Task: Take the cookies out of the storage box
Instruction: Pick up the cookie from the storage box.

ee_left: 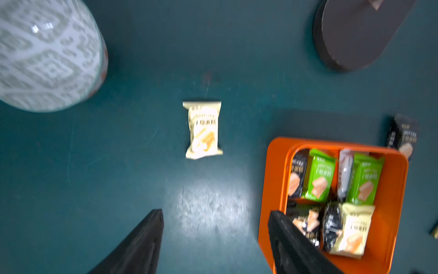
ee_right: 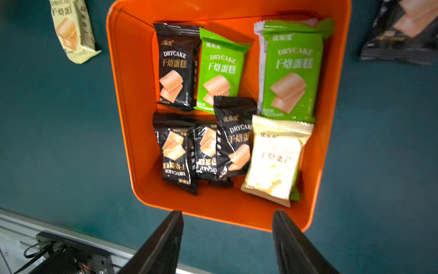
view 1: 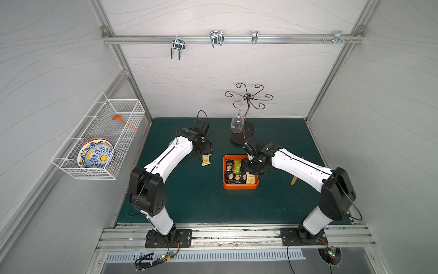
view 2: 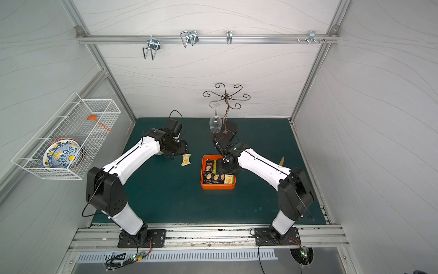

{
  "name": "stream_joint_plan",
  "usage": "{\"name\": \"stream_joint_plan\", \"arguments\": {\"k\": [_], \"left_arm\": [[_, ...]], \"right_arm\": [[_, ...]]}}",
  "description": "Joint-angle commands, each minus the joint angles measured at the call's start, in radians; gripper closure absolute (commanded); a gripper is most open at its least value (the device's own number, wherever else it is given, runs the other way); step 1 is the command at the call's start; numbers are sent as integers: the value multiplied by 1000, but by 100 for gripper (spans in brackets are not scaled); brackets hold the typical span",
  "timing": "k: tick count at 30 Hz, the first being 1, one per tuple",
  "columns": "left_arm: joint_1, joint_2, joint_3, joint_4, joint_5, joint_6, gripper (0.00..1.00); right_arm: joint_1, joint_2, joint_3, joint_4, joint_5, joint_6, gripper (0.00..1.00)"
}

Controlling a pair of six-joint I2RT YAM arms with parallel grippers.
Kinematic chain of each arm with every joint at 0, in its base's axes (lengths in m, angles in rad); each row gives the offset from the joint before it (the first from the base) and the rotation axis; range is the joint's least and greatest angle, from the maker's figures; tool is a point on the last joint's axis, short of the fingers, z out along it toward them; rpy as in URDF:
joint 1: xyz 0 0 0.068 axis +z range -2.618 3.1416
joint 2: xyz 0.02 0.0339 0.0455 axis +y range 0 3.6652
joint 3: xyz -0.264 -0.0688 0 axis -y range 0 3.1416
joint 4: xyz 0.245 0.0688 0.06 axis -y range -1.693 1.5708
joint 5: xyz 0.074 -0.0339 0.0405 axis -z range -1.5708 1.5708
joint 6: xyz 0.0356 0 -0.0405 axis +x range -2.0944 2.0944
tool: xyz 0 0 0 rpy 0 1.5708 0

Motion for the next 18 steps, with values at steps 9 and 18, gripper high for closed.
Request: {"name": "stream_joint_plan", "arguments": {"k": [9, 18], "left_arm": [[9, -207, -248, 11, 81, -38, 26], [20, -229, -253, 2, 75, -24, 26]], "right_arm": [[22, 154, 109, -77, 83, 38, 39], [51, 233, 134, -90, 102, 61, 42]]}}
